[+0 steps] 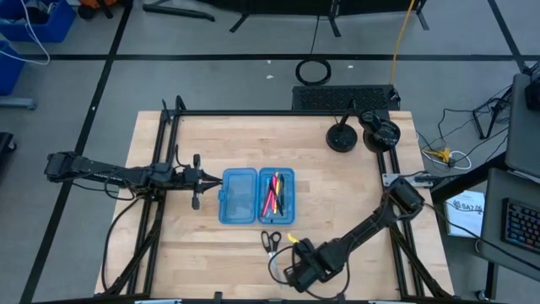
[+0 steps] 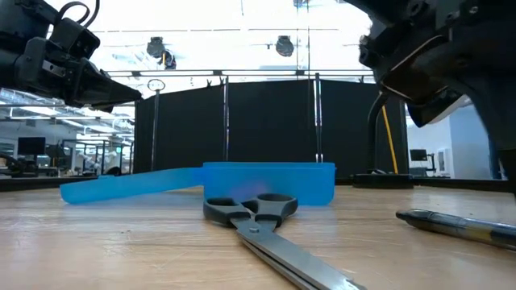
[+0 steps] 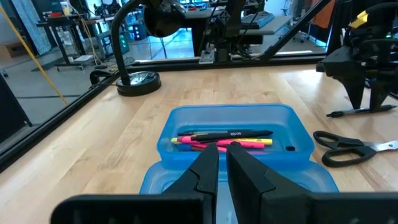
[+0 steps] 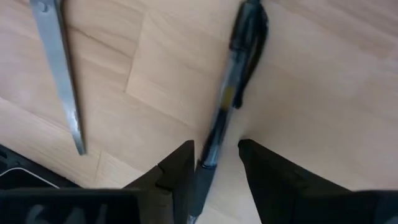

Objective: Pick & place school supplies into a supply box
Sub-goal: Put the black pen into the blue pencil box

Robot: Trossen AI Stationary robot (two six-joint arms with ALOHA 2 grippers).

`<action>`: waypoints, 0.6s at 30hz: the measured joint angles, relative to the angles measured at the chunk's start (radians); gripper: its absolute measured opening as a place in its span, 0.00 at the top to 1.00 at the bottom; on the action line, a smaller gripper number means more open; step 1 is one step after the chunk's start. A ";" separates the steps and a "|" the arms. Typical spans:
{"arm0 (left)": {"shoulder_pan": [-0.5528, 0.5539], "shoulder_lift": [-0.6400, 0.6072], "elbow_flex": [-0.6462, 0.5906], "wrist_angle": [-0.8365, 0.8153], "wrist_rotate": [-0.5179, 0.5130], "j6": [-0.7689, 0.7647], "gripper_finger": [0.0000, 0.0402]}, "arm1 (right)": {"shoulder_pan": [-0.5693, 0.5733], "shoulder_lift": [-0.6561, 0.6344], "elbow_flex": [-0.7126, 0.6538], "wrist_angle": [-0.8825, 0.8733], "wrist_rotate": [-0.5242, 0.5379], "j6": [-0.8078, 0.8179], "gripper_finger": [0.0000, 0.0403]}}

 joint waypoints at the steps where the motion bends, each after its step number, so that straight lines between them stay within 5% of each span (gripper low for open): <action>1: 0.000 0.000 0.000 0.000 0.000 0.000 0.91 | 0.005 -0.001 0.000 0.008 -0.004 0.013 0.67; 18: 0.000 0.000 0.000 -0.003 0.000 0.007 0.91 | 0.029 0.005 0.000 0.077 0.003 0.084 0.67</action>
